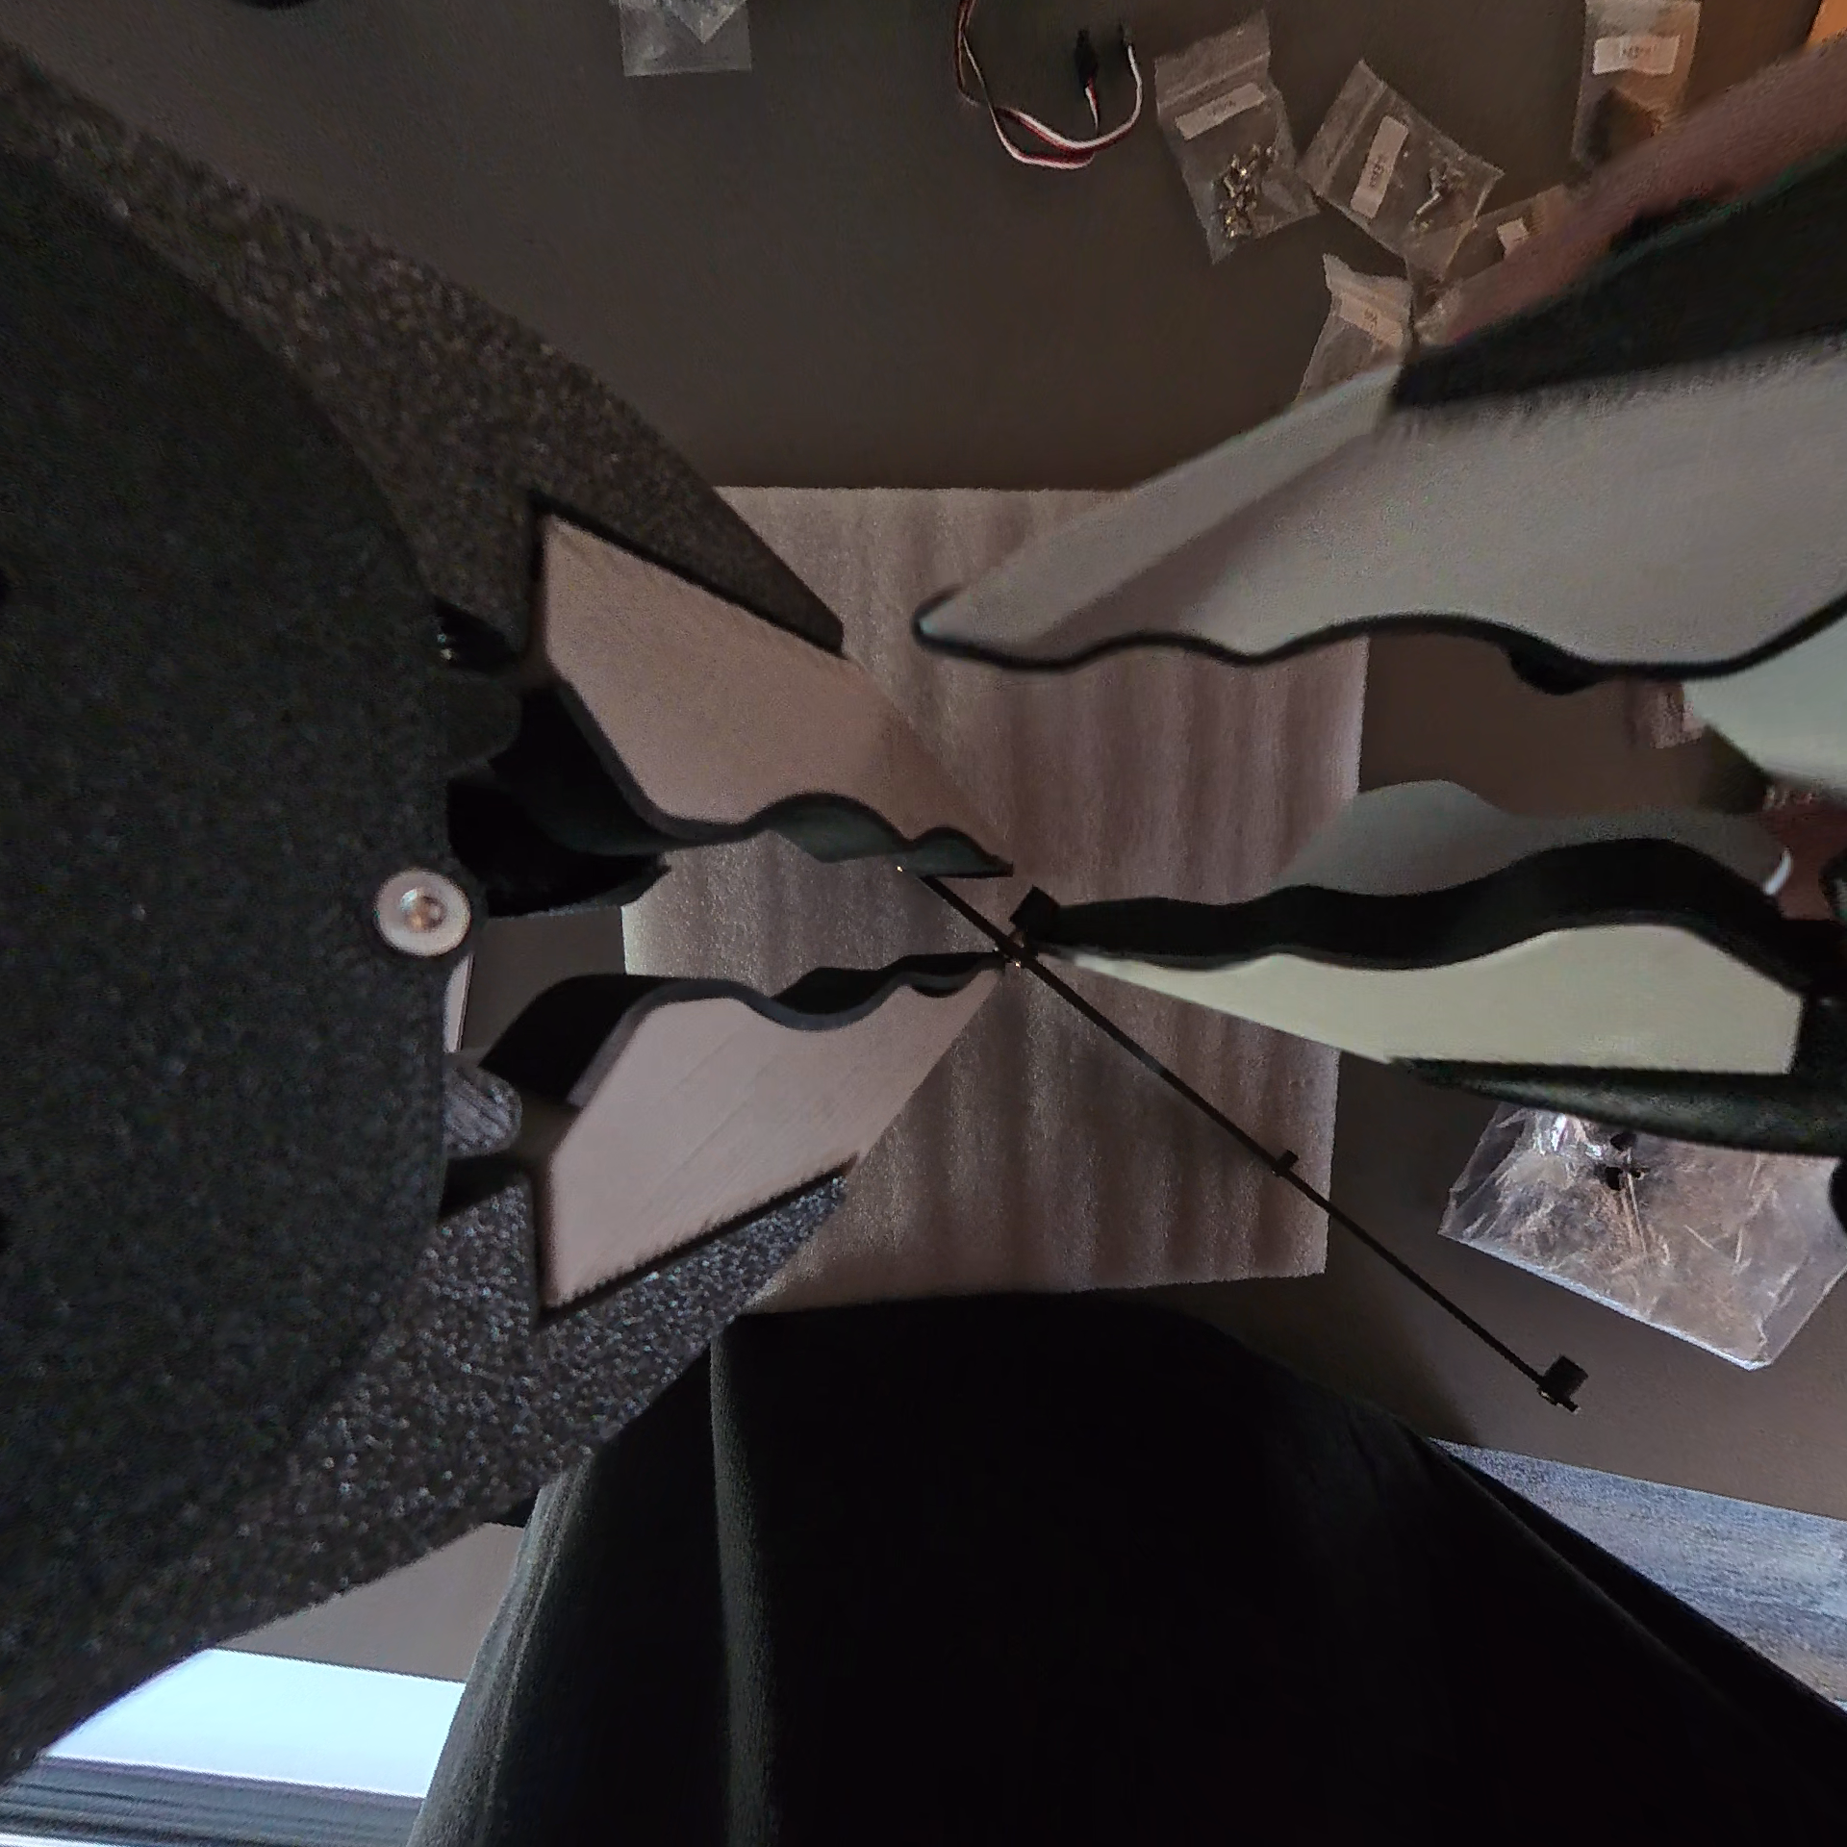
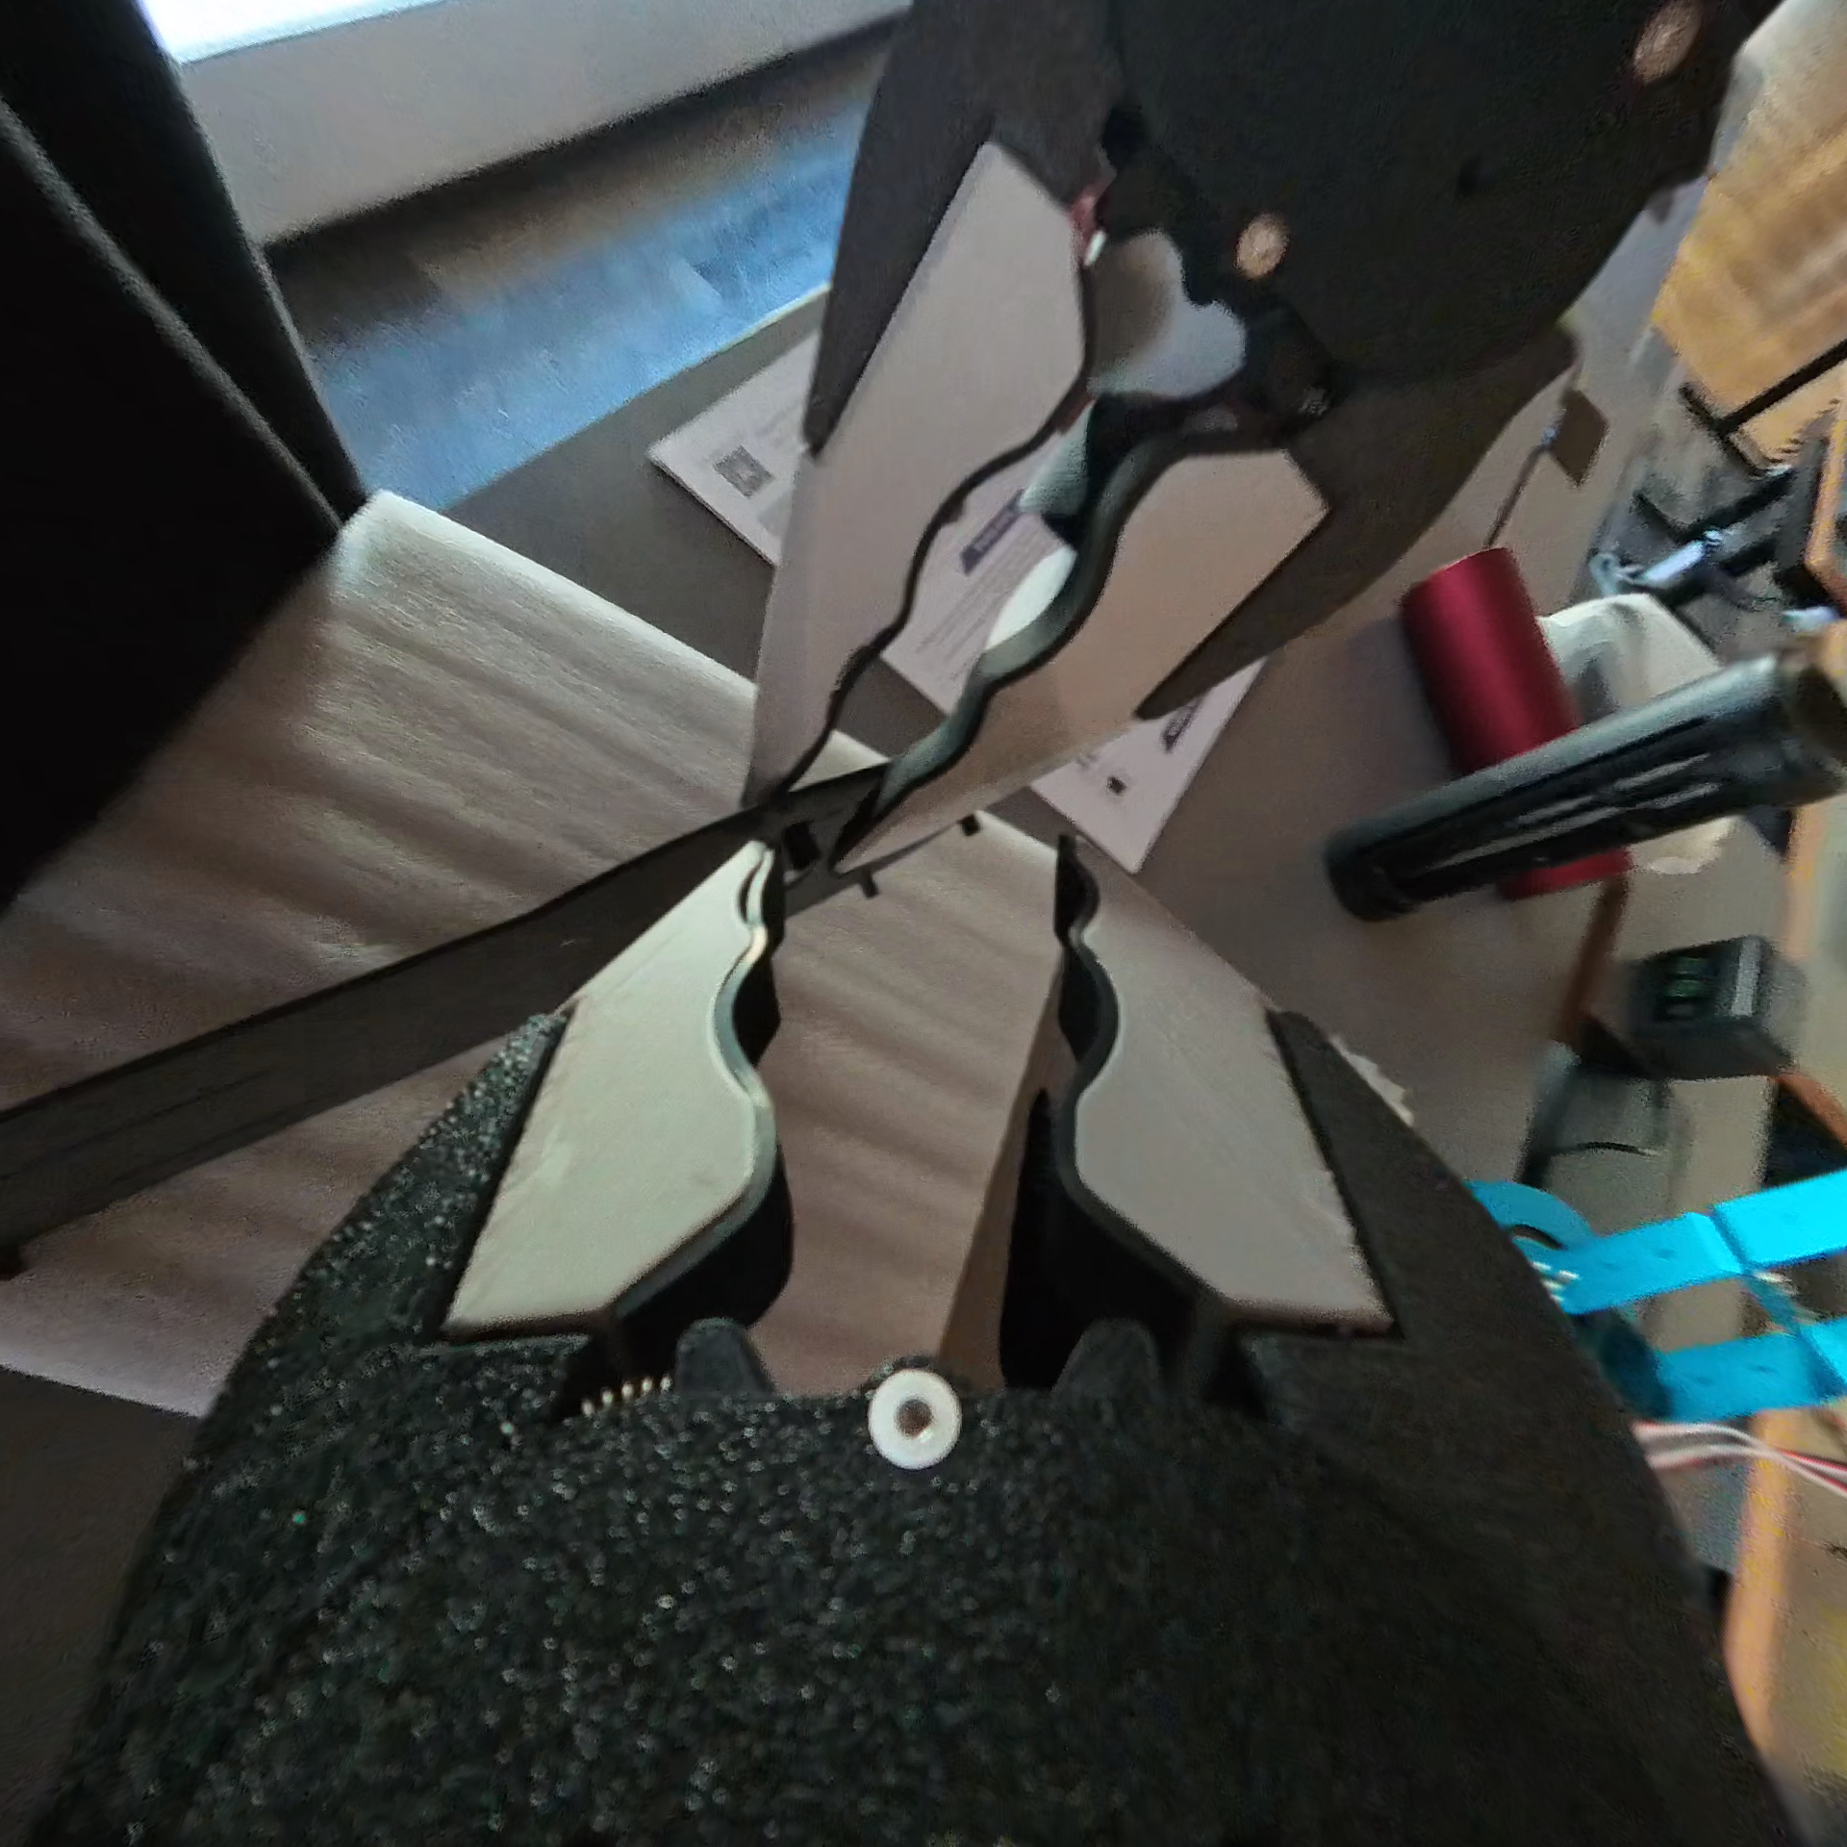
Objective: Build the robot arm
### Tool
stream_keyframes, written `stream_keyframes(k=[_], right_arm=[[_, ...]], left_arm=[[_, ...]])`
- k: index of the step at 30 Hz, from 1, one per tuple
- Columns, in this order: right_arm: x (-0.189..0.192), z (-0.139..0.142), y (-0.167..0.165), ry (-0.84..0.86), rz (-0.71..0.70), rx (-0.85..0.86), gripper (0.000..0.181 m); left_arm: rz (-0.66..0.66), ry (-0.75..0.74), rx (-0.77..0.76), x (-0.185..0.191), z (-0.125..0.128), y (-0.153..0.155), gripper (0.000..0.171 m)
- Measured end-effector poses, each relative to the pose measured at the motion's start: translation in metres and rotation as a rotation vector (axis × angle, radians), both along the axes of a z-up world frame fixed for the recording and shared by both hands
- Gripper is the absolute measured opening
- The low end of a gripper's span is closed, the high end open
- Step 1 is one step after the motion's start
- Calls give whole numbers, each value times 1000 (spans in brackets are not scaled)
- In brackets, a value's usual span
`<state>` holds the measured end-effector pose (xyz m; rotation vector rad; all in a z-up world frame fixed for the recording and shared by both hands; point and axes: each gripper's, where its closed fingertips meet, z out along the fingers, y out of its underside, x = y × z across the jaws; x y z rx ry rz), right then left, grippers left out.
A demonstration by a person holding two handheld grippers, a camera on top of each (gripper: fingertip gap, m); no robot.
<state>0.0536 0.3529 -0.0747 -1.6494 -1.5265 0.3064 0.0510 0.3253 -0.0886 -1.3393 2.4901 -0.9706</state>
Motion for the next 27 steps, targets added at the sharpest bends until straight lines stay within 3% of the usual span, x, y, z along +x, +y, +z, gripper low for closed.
stream_keyframes(k=[3, 6, 10, 12, 15, 17, 20, 23, 25, 27], right_arm=[[3, 6, 7, -47, -24, 1, 67], [5, 24, -2, 37, 6, 1, 48], [10, 2, -1, -64, -13, -35, 63], [3, -3, 3, -84, -8, -16, 62], [6, 12, 9, -60, -36, 3, 71], [12, 25, 5, -19, -21, 4, 64], [12, 9, 3, -72, -16, -28, 74], [0, -5, 11, -95, -15, -4, 71], [3, 7, 15, -50, -44, -19, 85], [9, 26, 10, 10, -36, -14, 73]], left_arm=[[4, -7, -3, 1, 0, 0, 14], [6, -15, -8, 1, 0, 0, 14], [13, -28, -13, 1, 0, 0, 15], [17, -32, -14, 2, 0, 0, 15], [19, -35, -13, 3, 0, 1, 15], [18, -37, -15, 3, 0, 0, 15], [20, -41, -17, 2, 0, 0, 15], [25, -43, -24, 2, 0, 0, 15], [27, -48, -30, 1, 1, 0, 15], [24, -51, -31, 0, 1, -1, 15]])
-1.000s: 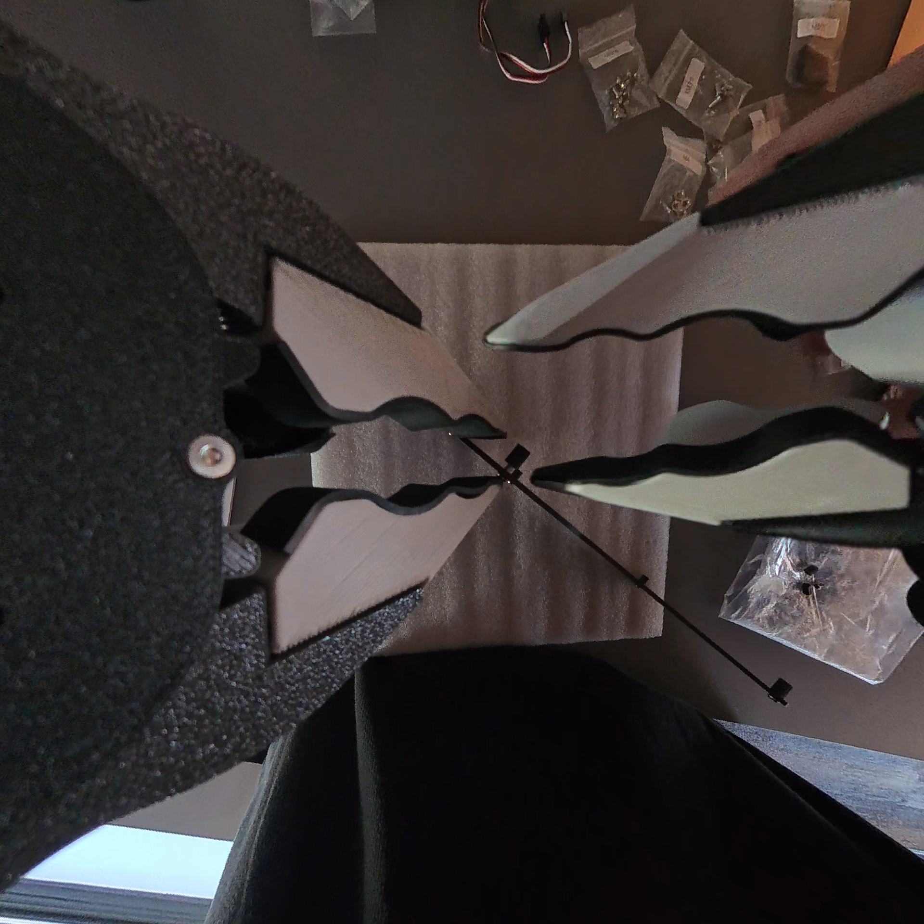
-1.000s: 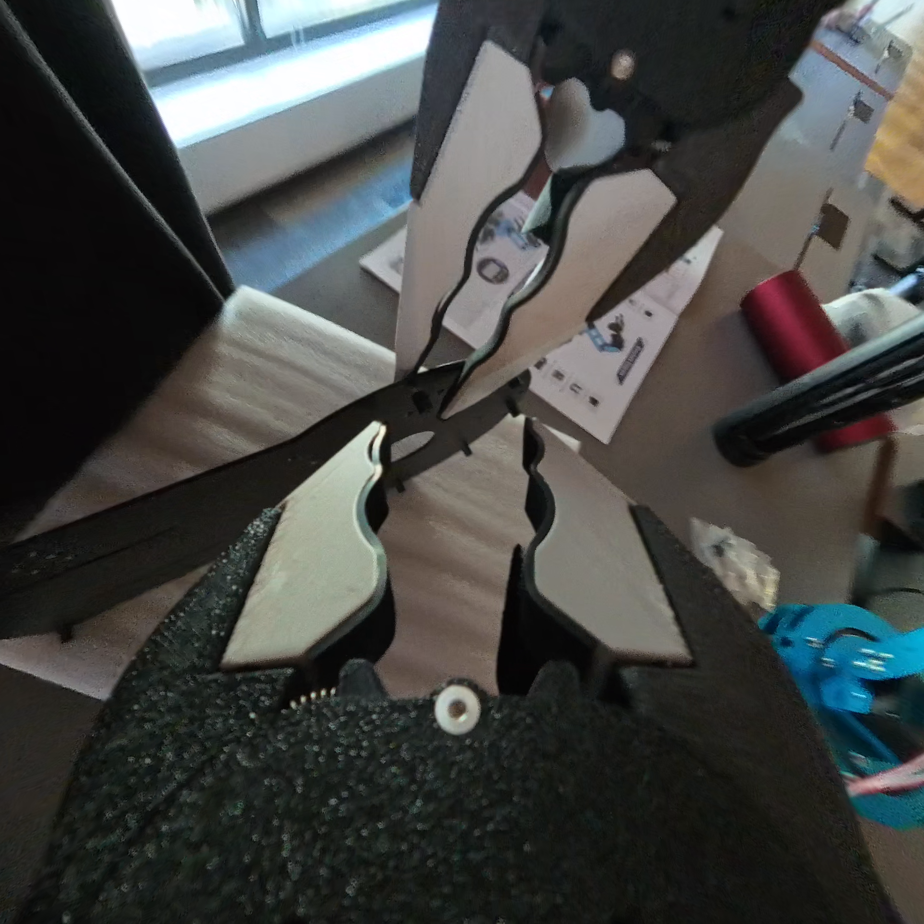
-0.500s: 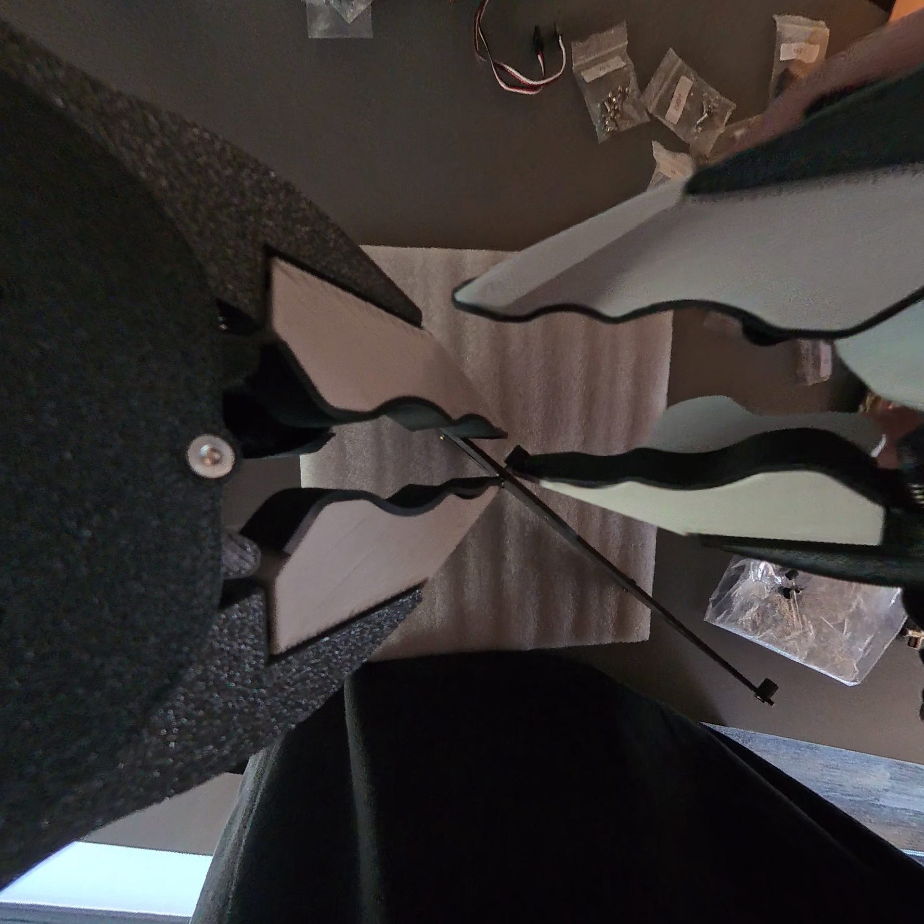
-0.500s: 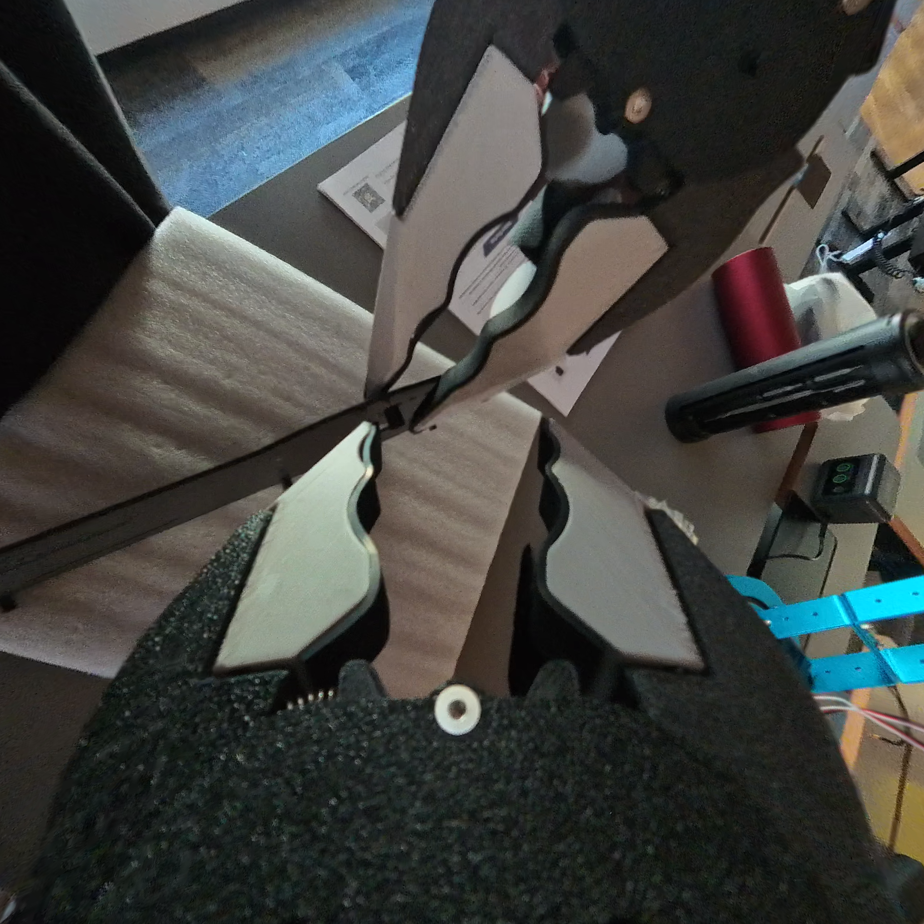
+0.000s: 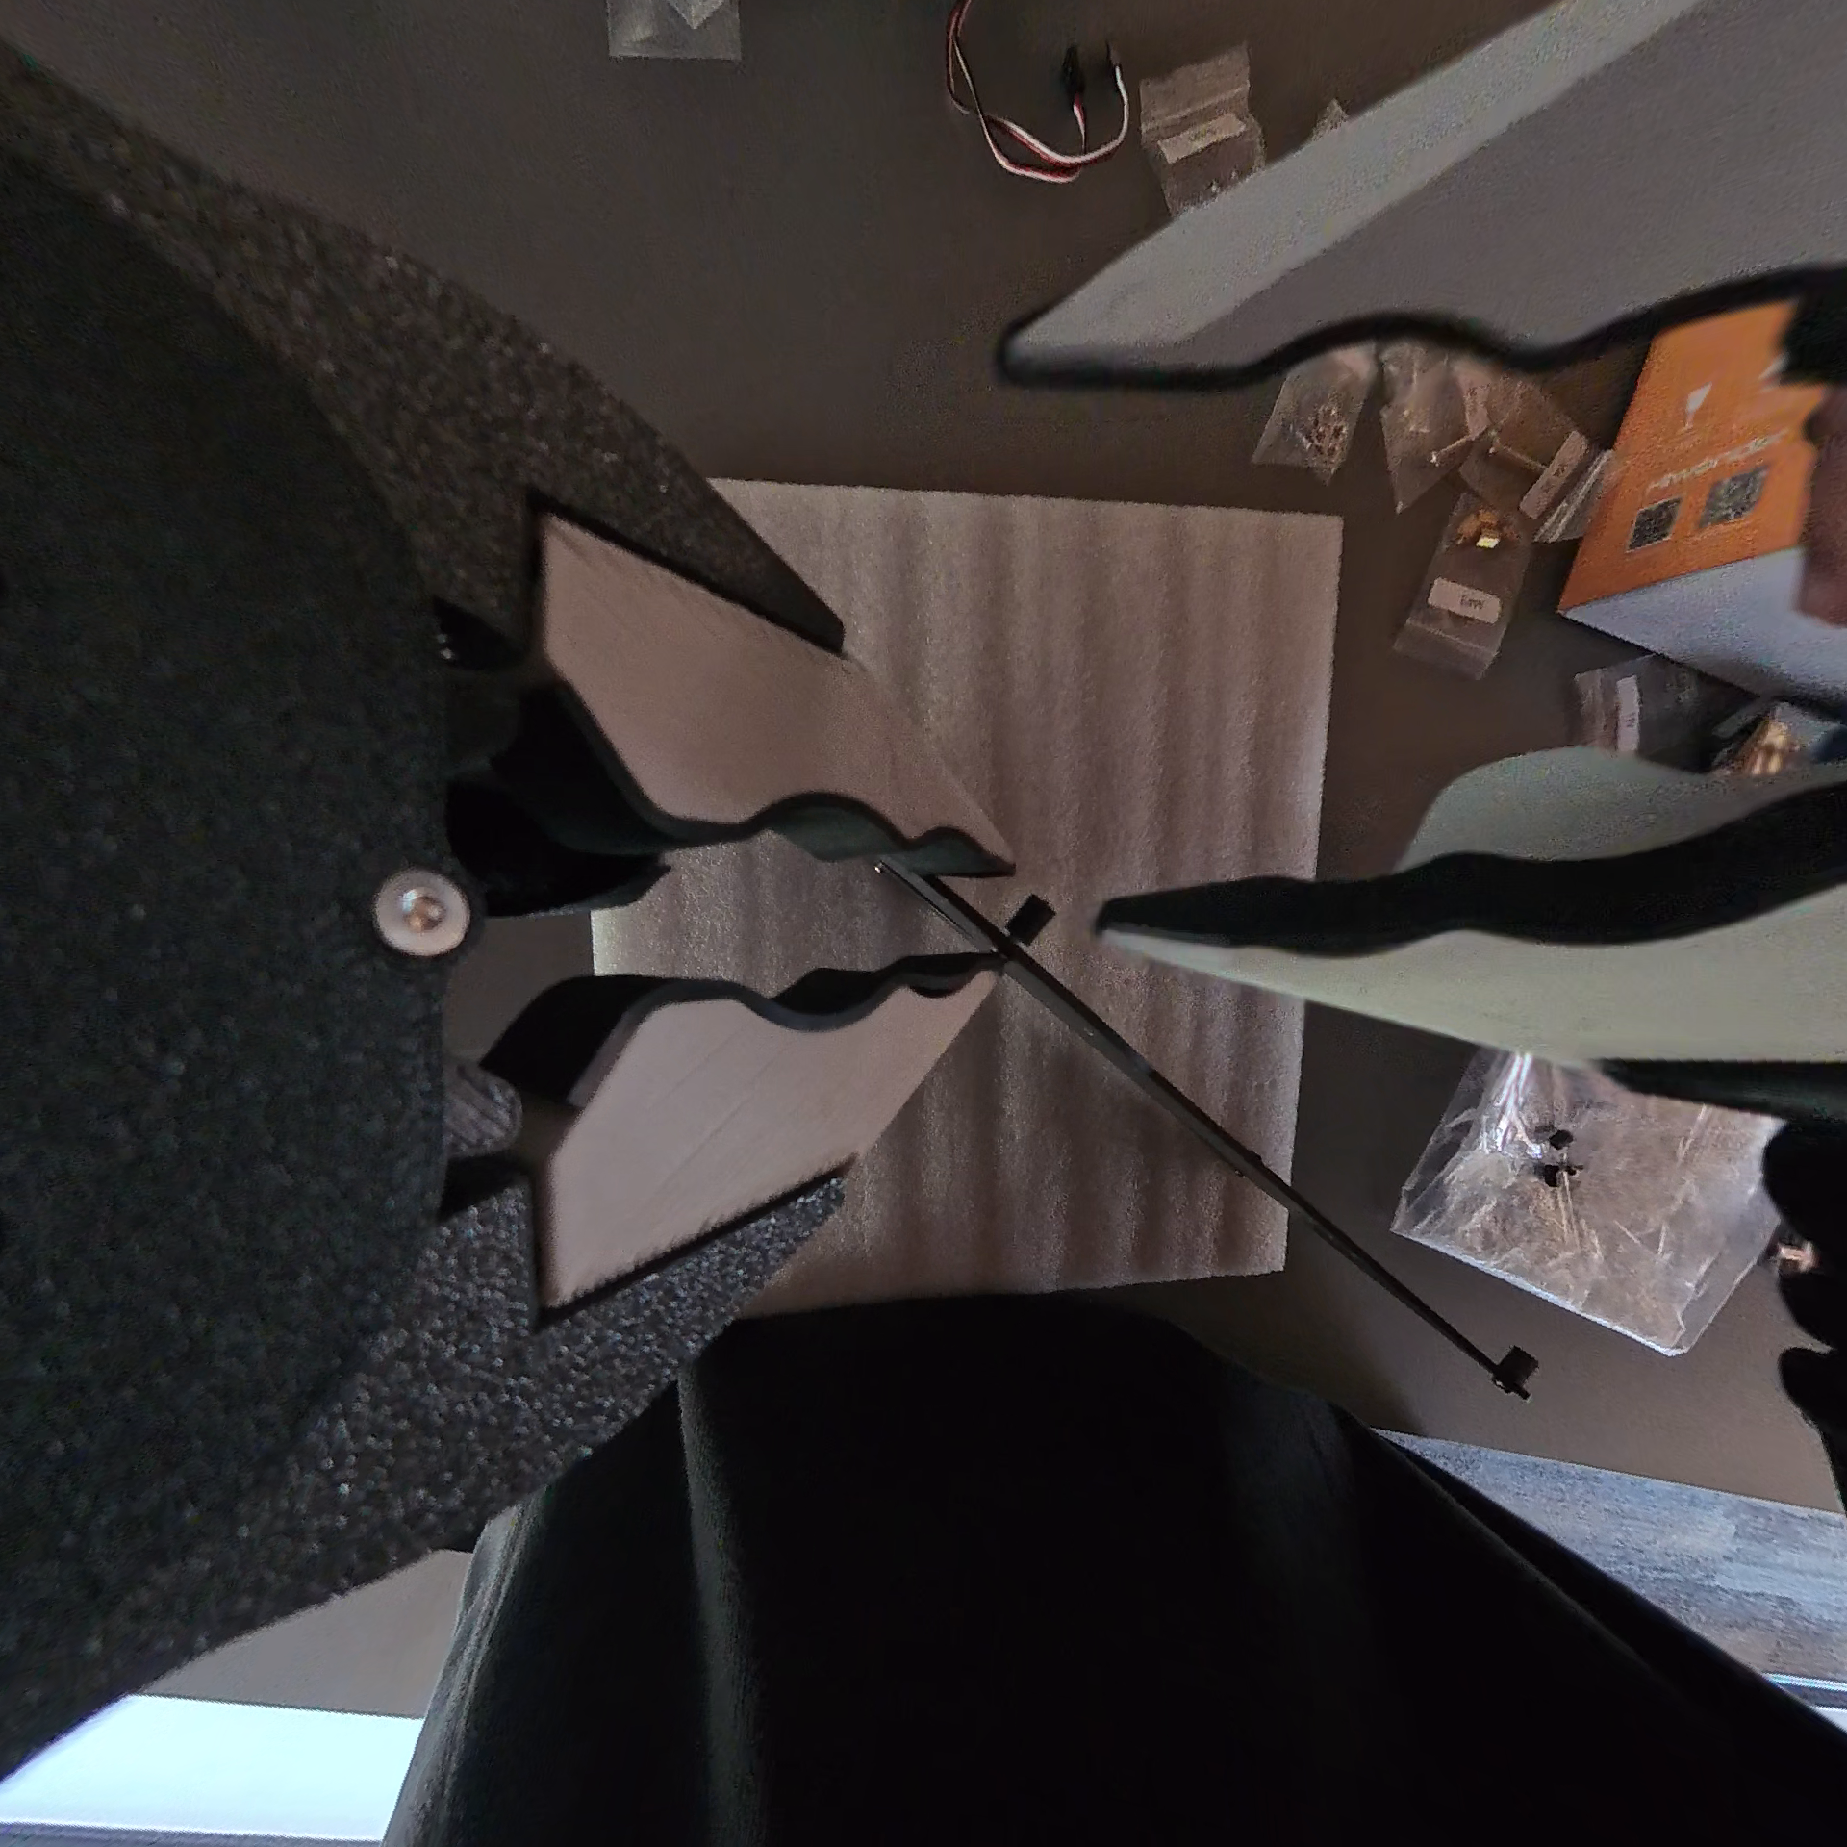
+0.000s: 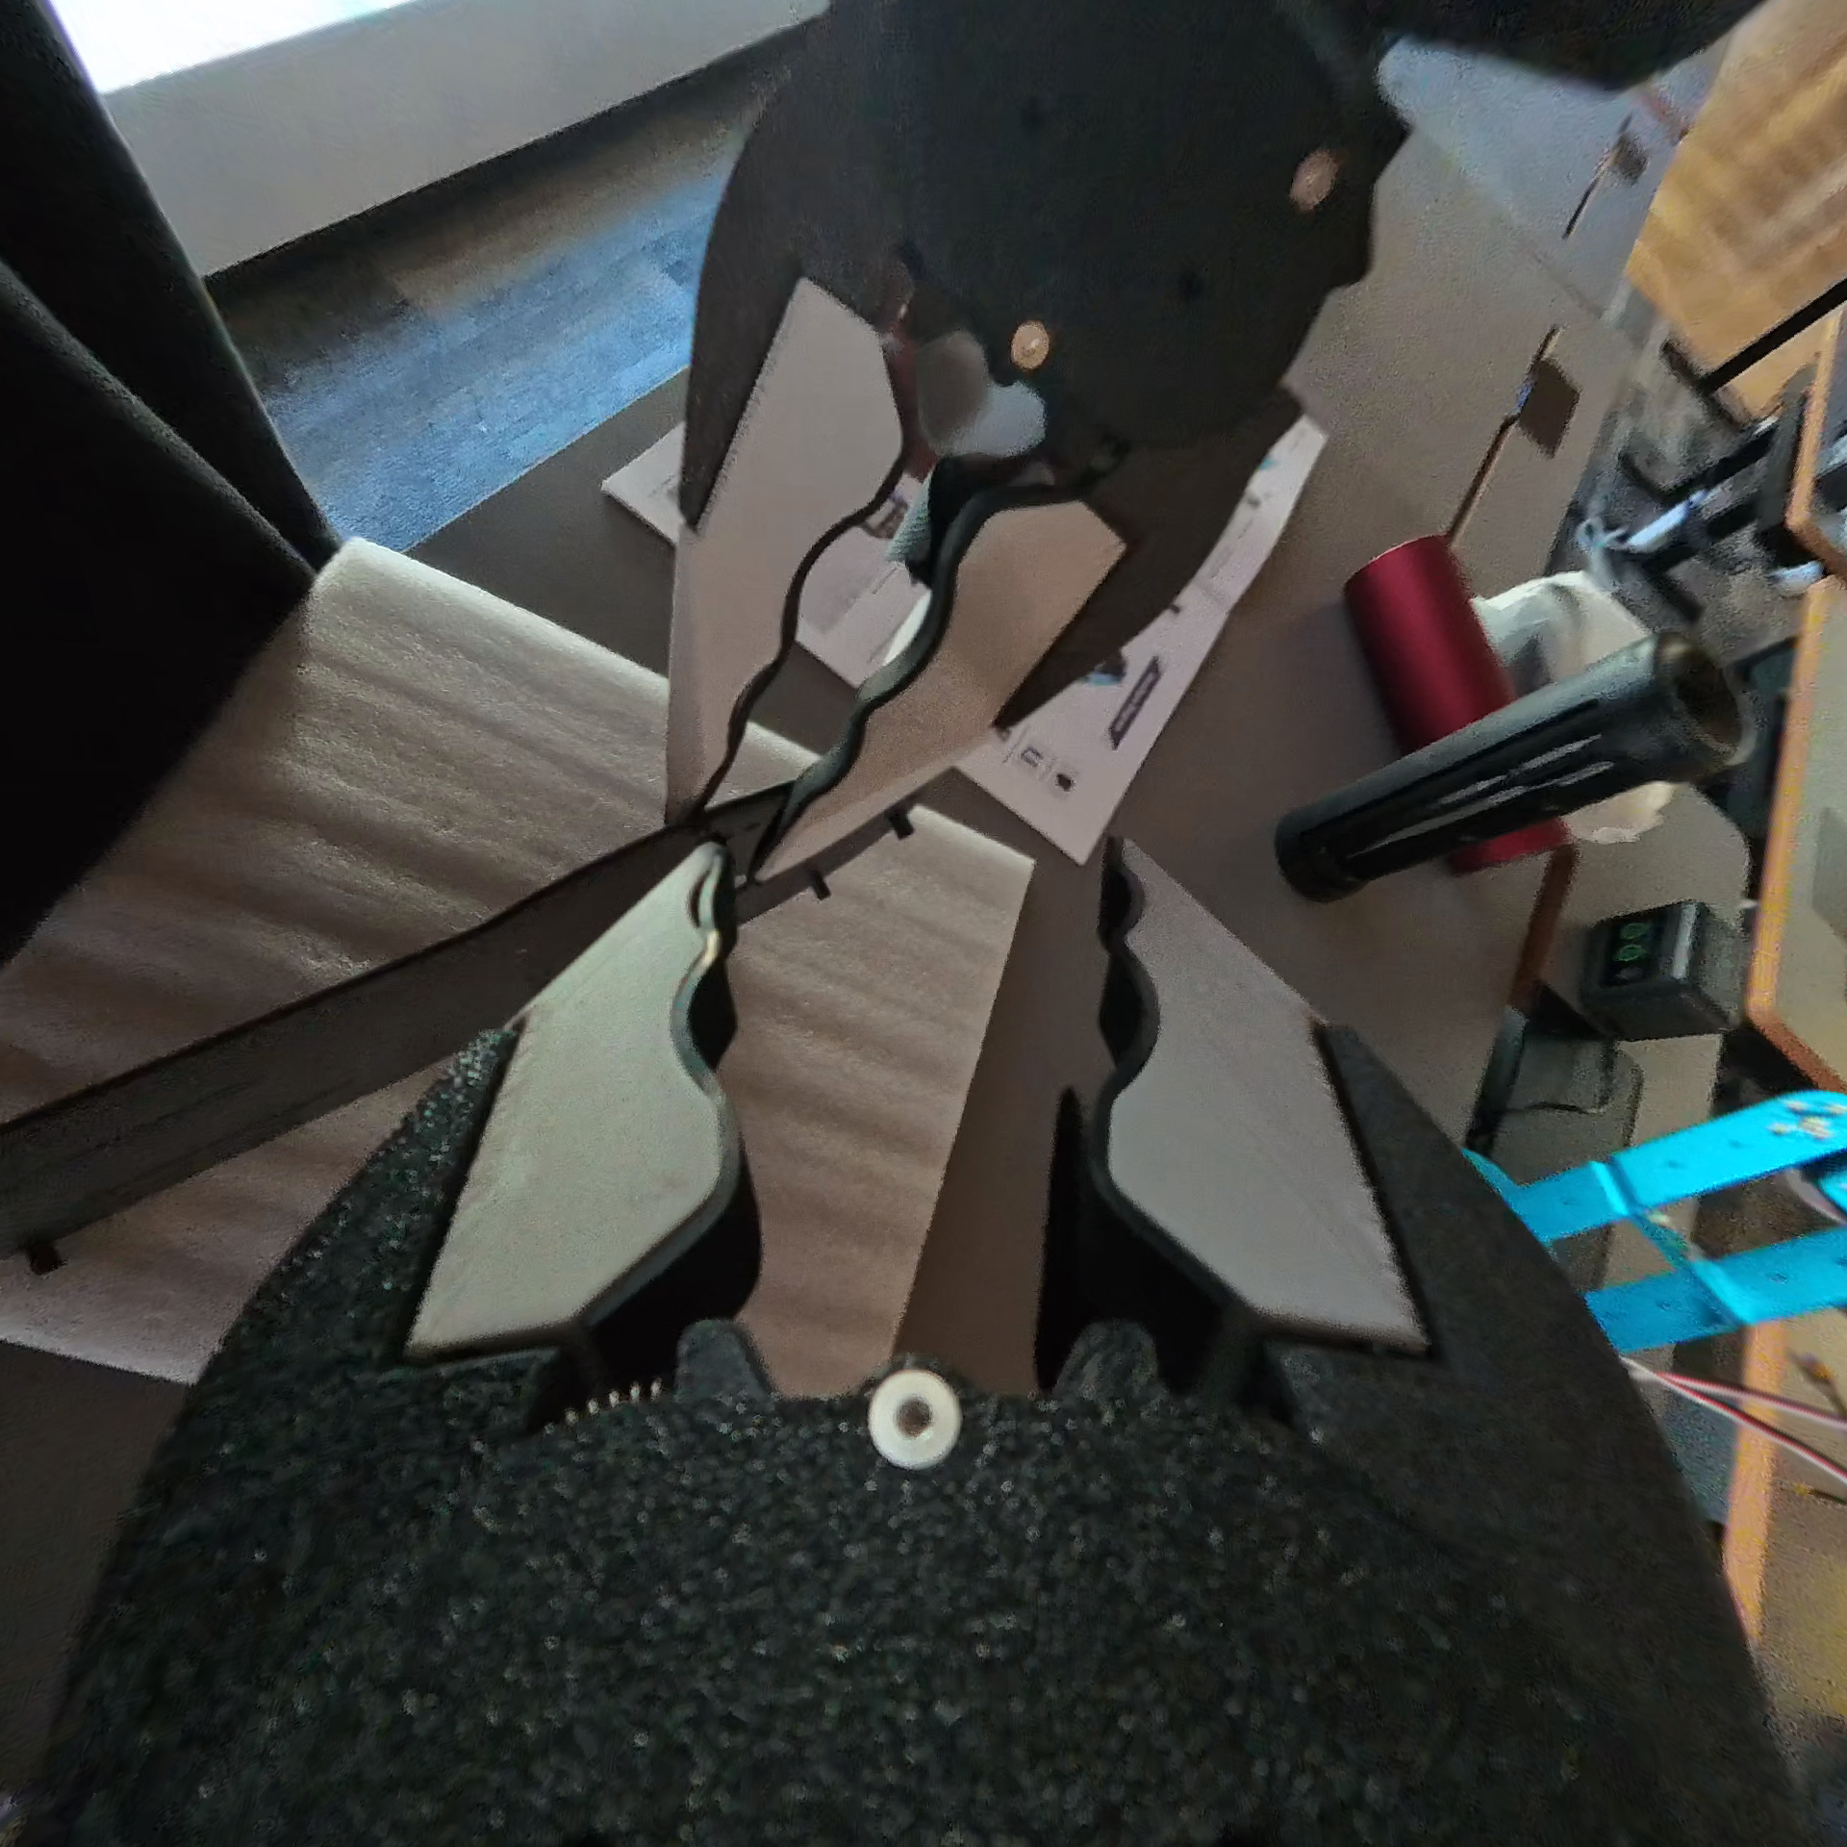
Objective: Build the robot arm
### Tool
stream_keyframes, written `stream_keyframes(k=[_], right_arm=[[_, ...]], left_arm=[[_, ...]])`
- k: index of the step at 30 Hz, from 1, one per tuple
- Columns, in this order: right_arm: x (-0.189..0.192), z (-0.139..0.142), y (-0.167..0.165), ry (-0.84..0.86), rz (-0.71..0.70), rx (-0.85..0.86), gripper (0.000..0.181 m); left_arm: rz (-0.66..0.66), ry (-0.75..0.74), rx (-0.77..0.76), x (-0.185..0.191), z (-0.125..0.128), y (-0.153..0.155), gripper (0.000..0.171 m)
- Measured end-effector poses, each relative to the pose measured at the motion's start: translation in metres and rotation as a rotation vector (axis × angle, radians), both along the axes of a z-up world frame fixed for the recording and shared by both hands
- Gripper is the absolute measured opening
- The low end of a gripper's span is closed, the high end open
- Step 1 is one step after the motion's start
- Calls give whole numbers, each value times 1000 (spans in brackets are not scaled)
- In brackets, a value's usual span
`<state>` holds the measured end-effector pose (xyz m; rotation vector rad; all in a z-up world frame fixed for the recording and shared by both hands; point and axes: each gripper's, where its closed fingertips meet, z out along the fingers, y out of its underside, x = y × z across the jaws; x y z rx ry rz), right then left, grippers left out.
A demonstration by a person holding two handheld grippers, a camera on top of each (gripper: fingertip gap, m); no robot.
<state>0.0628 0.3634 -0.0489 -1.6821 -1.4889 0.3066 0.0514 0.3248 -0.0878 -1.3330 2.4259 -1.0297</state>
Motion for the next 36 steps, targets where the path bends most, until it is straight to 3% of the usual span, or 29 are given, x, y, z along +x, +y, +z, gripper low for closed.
stream_keyframes(k=[2, 6, 10, 11, 12, 17, 20, 21, 22, 23, 29, 30, 33, 36], right_arm=[[6, -4, -3, -40, -5, 13, 76], [-6, -39, 2, -128, -1, -6, 77], [0, -13, 8, -42, -47, 2, 90], [4, -4, 7, -7, -48, 14, 76], [9, -1, 4, -2, -45, 29, 77], [-2, -34, 5, -97, -36, 17, 80], [0, -23, 11, -63, -61, -8, 95], [3, -12, 11, -18, -67, -18, 91], [8, 1, 10, 22, -67, 9, 73], [13, 8, 9, 30, -68, 42, 75], [-1, -36, 5, -94, -40, -3, 86], [-4, -36, 8, -92, -43, 4, 82], [3, -23, 15, -38, -83, -39, 101], [11, -14, 9, 9, -81, -29, 84]], left_arm=[[-3, -3, 0, 0, 0, 0, 15], [-2, -6, 3, 4, 0, 1, 15], [-3, -5, 8, 3, 0, 1, 15], [-4, -5, 4, 3, 0, 1, 15], [-6, -5, 1, 2, 0, 0, 15], [-1, -13, -5, 5, 0, 1, 15], [-6, -5, 1, 5, 0, 1, 15], [-6, -7, 2, 5, 0, 1, 15], [-7, -7, 0, 4, 0, 1, 15], [-9, -6, -4, 4, 0, 1, 15], [-4, -17, -14, 6, 0, 1, 15], [-6, -13, -14, 6, 0, 1, 15], [-6, -16, -14, 5, 0, 2, 15], [-8, -18, -21, 5, 0, 2, 15]])
